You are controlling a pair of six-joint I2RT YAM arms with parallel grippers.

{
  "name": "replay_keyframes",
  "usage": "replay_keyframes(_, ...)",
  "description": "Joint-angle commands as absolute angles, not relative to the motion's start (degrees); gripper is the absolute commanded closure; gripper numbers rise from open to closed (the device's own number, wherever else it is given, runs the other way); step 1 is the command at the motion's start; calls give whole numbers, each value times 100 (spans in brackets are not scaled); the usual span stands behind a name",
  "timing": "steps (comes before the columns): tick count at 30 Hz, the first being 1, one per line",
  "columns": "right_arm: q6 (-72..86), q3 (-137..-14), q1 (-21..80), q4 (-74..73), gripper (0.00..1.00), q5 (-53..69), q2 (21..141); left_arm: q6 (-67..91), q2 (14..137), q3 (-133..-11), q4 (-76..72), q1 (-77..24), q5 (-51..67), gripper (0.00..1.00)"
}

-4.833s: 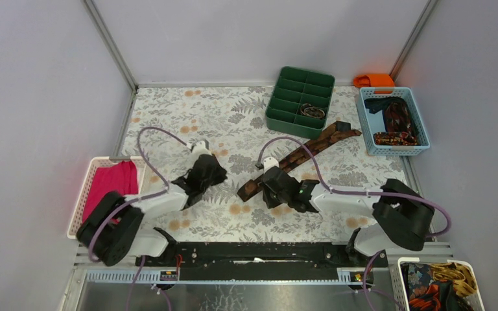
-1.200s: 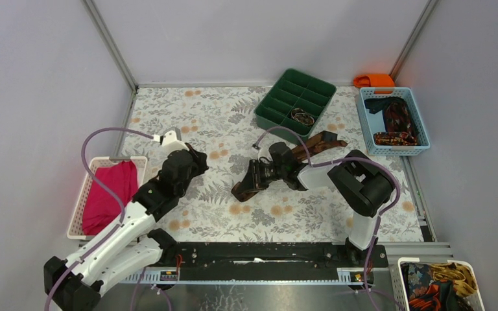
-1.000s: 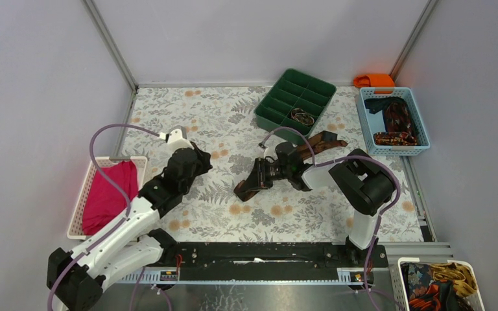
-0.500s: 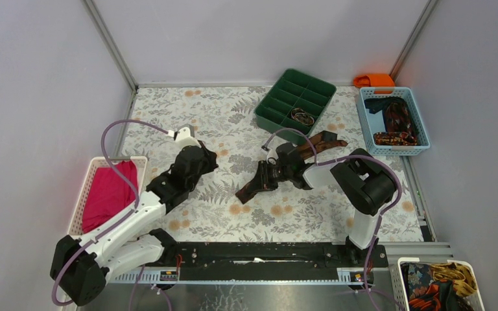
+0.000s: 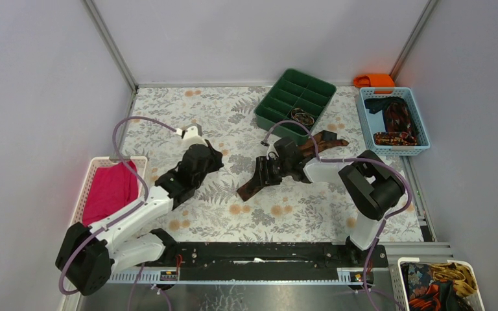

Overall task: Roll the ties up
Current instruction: Roll the tie at the center of the board.

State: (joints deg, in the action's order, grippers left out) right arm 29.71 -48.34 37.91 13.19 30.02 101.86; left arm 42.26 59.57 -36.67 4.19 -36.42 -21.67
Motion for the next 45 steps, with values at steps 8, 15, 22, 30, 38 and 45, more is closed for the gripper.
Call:
replay_keyframes(8, 2302, -5142, 3788, 404, 52, 2218, 9742, 4123, 6981, -3357, -713, -3700, -1795, 100)
replay_keyframes(15, 2110, -5417, 3819, 149, 52, 2021, 9896, 4093, 7584, -3332, -1157, -3706, -1575, 100)
replay_keyframes(22, 1988, -5410, 4024, 88, 47, 1735, 9448, 3909, 8143, -3374, -1478, -3703, -1557, 100)
replay_keyframes(30, 1984, -5024, 4686, -515, 50, 498, 8423, 3817, 9078, -3676, -1869, -3691, -1351, 100)
replay_keyframes(38, 2368, -4072, 4760, -68, 81, 369, 8209, 3605, 9521, -4041, -1971, -3689, -1174, 100)
replay_keyframes(45, 2660, -3897, 4956, 657, 95, 437, 8810, 3411, 9661, -3981, -2161, -3691, -891, 100)
